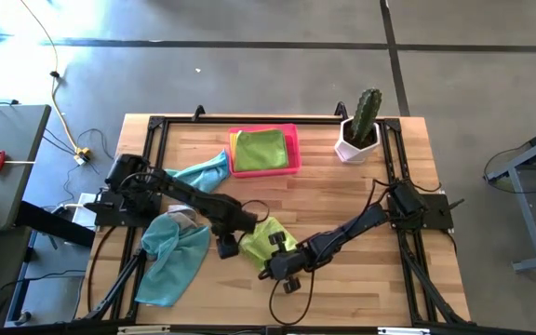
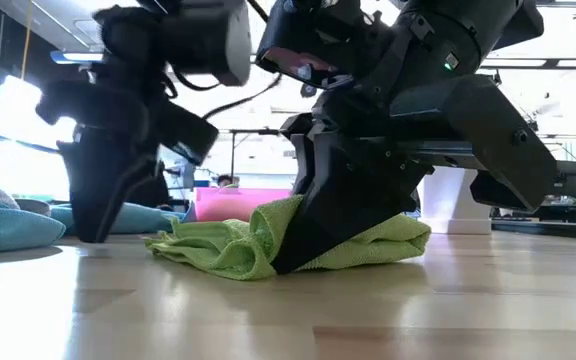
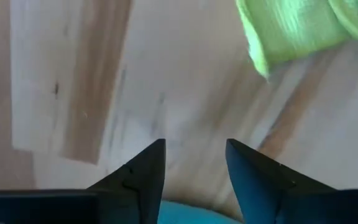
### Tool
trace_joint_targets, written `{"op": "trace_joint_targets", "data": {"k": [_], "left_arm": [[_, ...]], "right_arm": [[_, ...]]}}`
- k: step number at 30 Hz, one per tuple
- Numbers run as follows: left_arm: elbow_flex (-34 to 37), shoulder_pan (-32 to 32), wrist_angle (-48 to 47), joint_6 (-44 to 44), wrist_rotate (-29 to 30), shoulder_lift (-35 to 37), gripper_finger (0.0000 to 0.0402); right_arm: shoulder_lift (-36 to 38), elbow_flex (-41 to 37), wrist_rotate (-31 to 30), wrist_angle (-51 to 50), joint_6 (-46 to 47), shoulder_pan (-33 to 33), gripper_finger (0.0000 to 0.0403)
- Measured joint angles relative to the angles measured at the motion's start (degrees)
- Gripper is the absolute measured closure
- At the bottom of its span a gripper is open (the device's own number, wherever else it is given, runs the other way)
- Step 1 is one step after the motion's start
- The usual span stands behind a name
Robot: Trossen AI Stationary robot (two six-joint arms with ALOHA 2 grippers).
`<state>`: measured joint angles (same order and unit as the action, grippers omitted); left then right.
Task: Fold microfiber towels
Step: Stack the folded light green microfiber cloth on top of the folded green microfiber cloth
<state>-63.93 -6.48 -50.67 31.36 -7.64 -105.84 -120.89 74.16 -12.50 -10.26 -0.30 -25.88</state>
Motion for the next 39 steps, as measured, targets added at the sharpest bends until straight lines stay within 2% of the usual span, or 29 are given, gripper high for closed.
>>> {"op": "trace_joint_targets", "data": {"k": [7, 11, 17, 23, 27, 32, 39], "left_arm": [[0.0, -9.4, 1.0, 9.5, 6.3, 4.5, 0.0257], [0.0, -15.6, 3.3, 17.6, 12.5, 6.7, 0.0262], [-0.1, -23.2, 10.5, 26.7, 20.8, 7.8, 0.0267], [0.0, -26.9, 14.5, 26.6, 24.3, 7.8, 0.0271], [-0.1, -27.7, 15.1, 25.1, 26.7, 7.8, 0.0271], [-0.1, -27.5, 14.9, 21.2, 27.8, 7.8, 0.0271], [-0.1, -25.7, 14.3, 17.8, 28.1, 7.8, 0.0271]], "right_arm": [[6.4, -0.4, -2.2, -8.5, 0.2, 1.5, 0.0401], [11.0, -0.2, -3.5, -12.9, 0.5, 3.4, 0.0402], [18.2, -0.2, -4.4, -14.9, 1.9, 9.9, 0.0402], [25.2, -0.1, -3.5, -17.7, 2.5, 19.4, 0.0402], [26.9, -0.1, -3.1, -15.7, -4.0, 25.3, 0.0403], [26.8, -0.1, -3.6, -9.8, -13.6, 31.9, 0.0403], [26.2, 0.0, -3.6, 2.8, -21.3, 40.7, 0.0403]]}}
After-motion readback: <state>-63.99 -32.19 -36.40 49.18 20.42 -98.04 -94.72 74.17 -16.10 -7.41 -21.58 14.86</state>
